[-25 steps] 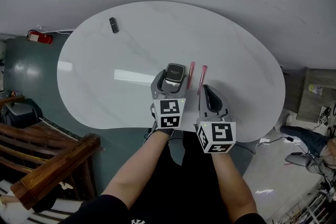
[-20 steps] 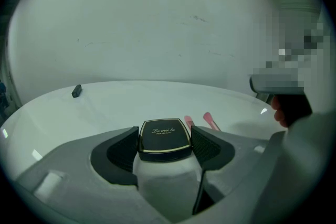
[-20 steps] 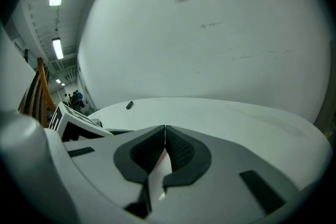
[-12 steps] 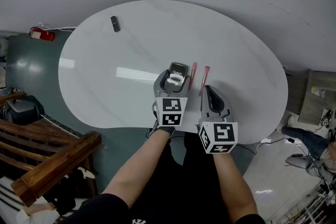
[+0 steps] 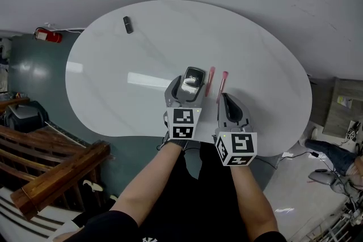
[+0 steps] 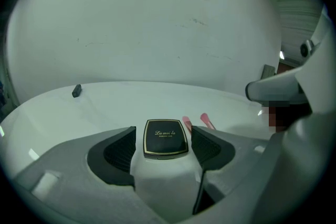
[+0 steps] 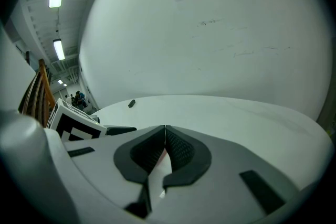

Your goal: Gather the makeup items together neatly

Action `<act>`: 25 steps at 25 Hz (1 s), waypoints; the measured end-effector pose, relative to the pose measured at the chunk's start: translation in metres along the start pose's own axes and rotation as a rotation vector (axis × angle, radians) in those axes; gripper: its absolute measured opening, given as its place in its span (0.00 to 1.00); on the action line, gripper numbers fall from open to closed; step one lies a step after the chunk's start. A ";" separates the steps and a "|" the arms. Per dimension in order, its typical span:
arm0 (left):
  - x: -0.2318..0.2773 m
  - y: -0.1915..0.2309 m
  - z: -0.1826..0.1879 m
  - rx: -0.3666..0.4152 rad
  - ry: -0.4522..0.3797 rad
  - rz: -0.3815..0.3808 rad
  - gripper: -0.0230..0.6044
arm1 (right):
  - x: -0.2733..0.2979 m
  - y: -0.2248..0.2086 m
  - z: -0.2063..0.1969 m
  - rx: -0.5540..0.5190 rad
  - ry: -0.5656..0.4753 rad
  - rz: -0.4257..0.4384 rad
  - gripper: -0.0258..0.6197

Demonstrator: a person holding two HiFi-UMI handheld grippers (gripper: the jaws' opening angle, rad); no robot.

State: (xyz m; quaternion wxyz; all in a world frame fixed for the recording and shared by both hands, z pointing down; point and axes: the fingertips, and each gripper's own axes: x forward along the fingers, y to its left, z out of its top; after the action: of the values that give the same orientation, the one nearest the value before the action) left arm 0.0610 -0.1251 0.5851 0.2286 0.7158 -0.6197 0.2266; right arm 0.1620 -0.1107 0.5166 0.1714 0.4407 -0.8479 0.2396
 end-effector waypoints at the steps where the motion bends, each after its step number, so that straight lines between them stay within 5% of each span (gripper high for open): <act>1: -0.003 0.001 0.003 -0.004 -0.007 0.003 0.55 | -0.001 -0.001 0.000 0.000 -0.001 0.003 0.07; 11: -0.061 -0.015 0.042 -0.001 -0.092 -0.069 0.52 | -0.014 0.009 0.018 -0.018 -0.031 0.021 0.07; 19: -0.099 -0.023 0.056 0.041 -0.146 -0.183 0.33 | -0.018 0.001 -0.009 0.005 0.033 -0.082 0.07; 23: -0.104 -0.023 0.055 0.064 -0.172 -0.223 0.08 | -0.016 0.002 -0.013 0.015 0.034 -0.119 0.07; 25: -0.105 -0.026 0.055 0.071 -0.181 -0.251 0.05 | -0.018 0.010 -0.004 0.000 0.001 -0.118 0.07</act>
State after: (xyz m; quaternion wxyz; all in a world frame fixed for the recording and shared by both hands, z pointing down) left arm 0.0756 -0.0736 0.4764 0.1728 0.8127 -0.5350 0.1528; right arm 0.1644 -0.0913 0.5081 0.1856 0.4900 -0.8203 0.2291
